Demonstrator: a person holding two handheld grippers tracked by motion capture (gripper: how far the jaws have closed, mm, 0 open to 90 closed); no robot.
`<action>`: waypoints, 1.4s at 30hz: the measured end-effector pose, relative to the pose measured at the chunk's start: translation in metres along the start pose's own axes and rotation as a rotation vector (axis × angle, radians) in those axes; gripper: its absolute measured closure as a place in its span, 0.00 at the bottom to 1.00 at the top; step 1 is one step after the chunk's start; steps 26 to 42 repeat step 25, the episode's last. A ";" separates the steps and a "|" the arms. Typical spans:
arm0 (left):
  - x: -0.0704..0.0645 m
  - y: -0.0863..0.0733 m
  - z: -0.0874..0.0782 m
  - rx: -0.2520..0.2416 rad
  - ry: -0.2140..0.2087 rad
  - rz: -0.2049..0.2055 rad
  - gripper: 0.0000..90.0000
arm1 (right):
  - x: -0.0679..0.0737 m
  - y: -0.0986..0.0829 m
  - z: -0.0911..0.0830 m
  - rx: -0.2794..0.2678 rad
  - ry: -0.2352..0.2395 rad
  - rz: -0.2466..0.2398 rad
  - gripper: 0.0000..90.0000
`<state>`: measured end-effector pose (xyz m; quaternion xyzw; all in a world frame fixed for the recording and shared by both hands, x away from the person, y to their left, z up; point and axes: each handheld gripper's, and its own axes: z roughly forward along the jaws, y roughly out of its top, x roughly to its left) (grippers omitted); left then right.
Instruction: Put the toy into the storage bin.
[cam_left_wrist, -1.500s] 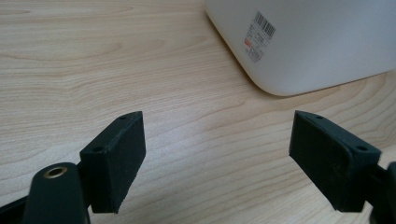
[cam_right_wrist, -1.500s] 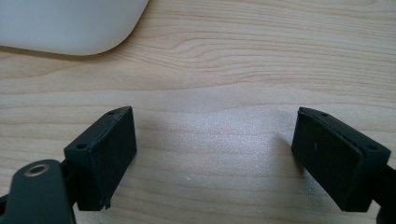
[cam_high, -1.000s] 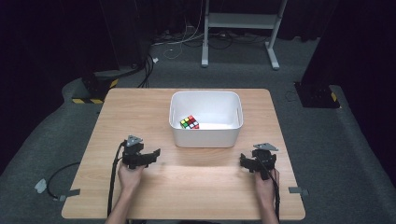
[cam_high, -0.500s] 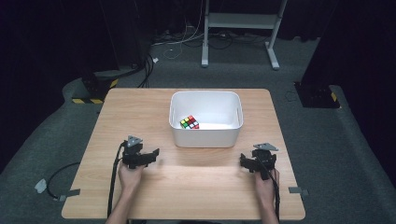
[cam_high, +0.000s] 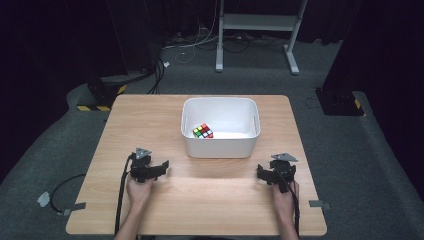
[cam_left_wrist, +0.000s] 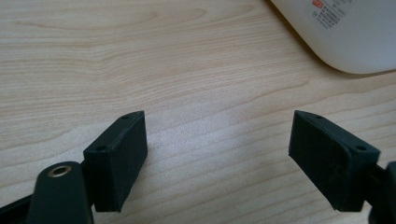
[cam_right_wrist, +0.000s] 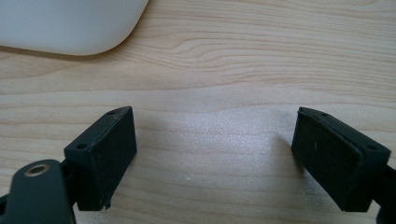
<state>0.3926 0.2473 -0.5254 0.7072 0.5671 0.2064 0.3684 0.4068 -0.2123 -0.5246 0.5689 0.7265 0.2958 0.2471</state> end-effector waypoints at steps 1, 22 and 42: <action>0.000 0.000 0.000 0.000 0.000 0.000 0.22 | 0.000 0.000 0.000 0.000 0.000 0.000 0.15; -0.011 -0.001 0.005 0.042 0.088 0.095 0.21 | 0.000 0.000 0.000 0.000 0.001 0.000 0.15; -0.011 -0.001 0.004 0.042 0.089 0.094 0.21 | 0.000 0.000 0.000 0.000 0.001 0.000 0.15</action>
